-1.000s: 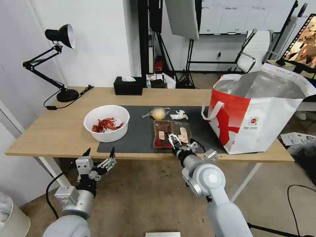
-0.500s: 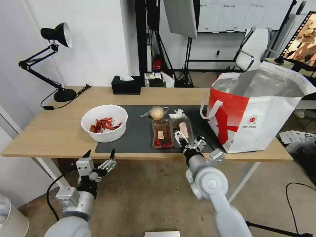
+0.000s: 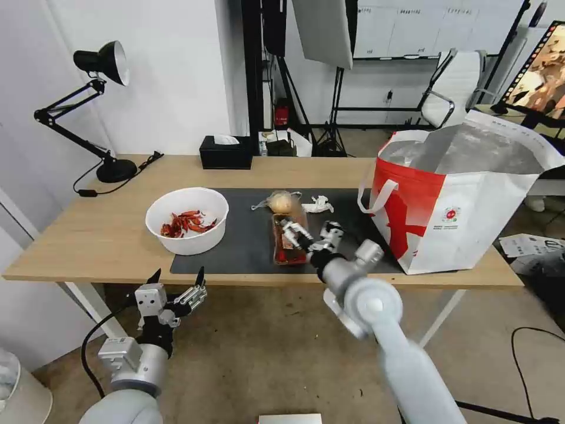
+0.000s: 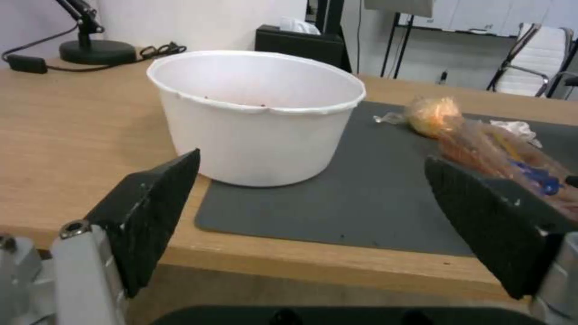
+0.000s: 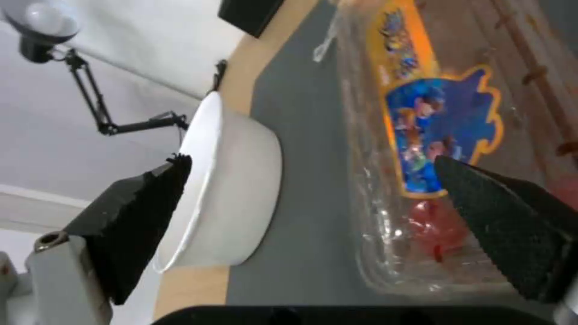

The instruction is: Pick up the trash from the table and place it into the takeout bag.

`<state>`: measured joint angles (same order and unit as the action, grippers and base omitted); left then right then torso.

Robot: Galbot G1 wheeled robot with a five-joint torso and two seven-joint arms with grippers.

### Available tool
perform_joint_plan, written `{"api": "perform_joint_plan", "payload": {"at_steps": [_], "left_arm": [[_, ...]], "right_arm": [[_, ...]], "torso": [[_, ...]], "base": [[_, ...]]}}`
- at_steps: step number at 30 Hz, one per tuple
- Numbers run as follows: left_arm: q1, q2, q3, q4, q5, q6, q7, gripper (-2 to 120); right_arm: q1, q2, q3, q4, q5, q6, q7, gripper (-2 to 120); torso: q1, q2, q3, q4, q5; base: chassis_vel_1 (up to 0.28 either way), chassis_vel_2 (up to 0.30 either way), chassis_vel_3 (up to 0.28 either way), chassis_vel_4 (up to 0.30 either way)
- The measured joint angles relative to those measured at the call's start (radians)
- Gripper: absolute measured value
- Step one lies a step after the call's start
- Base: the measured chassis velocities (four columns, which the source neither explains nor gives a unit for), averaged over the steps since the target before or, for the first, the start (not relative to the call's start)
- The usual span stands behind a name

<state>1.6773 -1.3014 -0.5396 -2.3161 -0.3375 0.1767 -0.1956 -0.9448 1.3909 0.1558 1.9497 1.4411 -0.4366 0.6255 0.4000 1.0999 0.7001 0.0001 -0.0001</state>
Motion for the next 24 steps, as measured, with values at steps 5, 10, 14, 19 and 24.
{"api": "perform_joint_plan", "payload": {"at_steps": [5, 10, 14, 19, 24], "left_arm": [[0.0, 0.001, -0.001, -0.001, 0.0, -0.001, -0.001, 100], [-0.001, 0.004, -0.001, -0.004, -0.001, -0.001, -0.001, 100], [-0.001, 0.025, -0.001, -0.015, -0.034, -0.001, -0.011, 100], [-0.004, 0.054, 0.003, -0.019, -0.077, 0.002, -0.028, 100], [-0.048, 0.072, 0.017, -0.001, -0.128, 0.007, -0.03, 100]], "right_arm": [[-0.006, -0.018, 0.014, 0.02, 0.039, 0.034, -0.016, 100], [0.011, -0.049, 0.029, 0.045, 0.022, 0.082, -0.131, 100], [0.089, -0.16, -0.044, -0.013, -0.361, 0.092, -0.332, 93], [0.177, -0.283, -0.124, -0.108, -0.703, 0.092, -0.562, 78], [0.321, -0.375, -0.204, -0.25, -0.855, 0.134, -0.744, 57]], "torso": [[0.0, 0.0, 0.0, -0.0002, 0.0001], [0.0, 0.0, 0.0, -0.0003, 0.0001], [0.0, 0.0, 0.0, -0.0001, 0.0002], [0.0, 0.0, 0.0, -0.0001, 0.0004], [0.0, 0.0, 0.0, -0.0002, 0.0]], "base": [[0.0, 0.0, 0.0, 0.0], [0.0, 0.0, 0.0, 0.0], [0.0, 0.0, 0.0, 0.0], [0.0, 0.0, 0.0, 0.0], [0.0, 0.0, 0.0, 0.0]]}}
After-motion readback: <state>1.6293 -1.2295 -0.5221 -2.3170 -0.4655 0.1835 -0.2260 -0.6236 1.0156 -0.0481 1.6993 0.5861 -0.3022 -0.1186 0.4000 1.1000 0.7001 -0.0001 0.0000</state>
